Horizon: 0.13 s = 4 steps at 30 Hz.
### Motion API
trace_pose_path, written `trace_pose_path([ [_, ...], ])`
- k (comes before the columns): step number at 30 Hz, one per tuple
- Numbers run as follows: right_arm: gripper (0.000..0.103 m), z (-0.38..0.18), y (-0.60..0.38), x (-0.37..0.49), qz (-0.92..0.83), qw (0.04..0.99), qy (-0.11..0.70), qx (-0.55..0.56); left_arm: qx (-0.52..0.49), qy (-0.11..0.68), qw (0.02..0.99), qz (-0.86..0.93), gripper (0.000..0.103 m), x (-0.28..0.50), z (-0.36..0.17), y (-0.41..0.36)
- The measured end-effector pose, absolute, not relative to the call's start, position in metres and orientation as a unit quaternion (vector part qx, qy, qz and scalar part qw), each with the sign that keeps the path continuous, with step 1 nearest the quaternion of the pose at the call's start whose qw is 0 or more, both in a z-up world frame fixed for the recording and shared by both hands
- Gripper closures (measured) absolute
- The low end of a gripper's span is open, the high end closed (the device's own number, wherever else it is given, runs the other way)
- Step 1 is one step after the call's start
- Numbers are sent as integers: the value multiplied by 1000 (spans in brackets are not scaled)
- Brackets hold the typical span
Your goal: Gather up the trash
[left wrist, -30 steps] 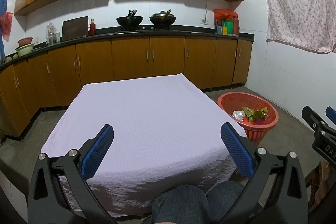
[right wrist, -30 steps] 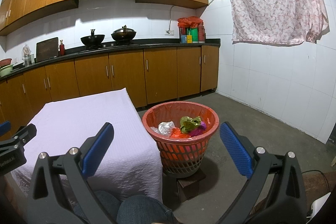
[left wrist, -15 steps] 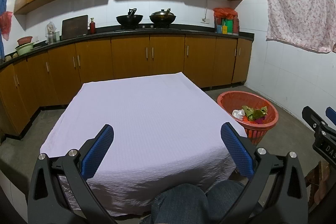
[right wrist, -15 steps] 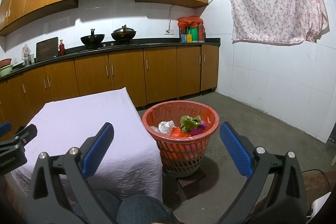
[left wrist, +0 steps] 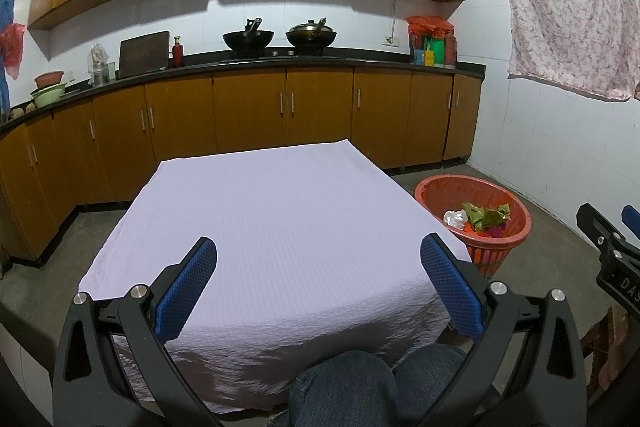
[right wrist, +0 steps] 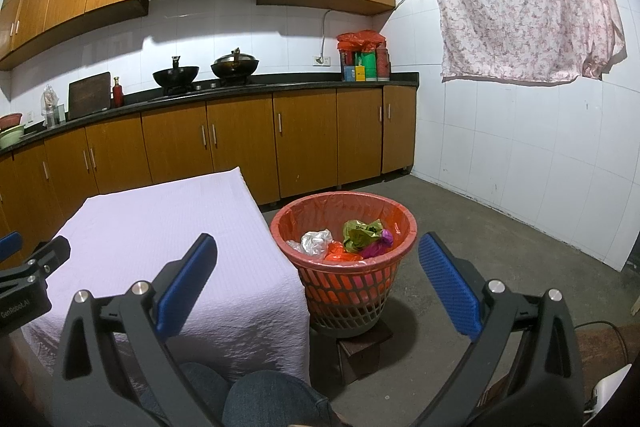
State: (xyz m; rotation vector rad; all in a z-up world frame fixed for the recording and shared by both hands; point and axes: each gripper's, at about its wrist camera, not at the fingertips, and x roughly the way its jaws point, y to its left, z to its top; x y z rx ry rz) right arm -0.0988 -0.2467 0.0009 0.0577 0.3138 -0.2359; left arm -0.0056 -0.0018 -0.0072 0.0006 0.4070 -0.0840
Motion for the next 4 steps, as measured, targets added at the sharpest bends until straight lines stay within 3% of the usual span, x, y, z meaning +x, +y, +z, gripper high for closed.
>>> trace_pose_path([
  [4, 4, -1, -246, -99, -118, 980, 156, 30, 0, 202, 979, -42, 2, -6, -6, -1],
])
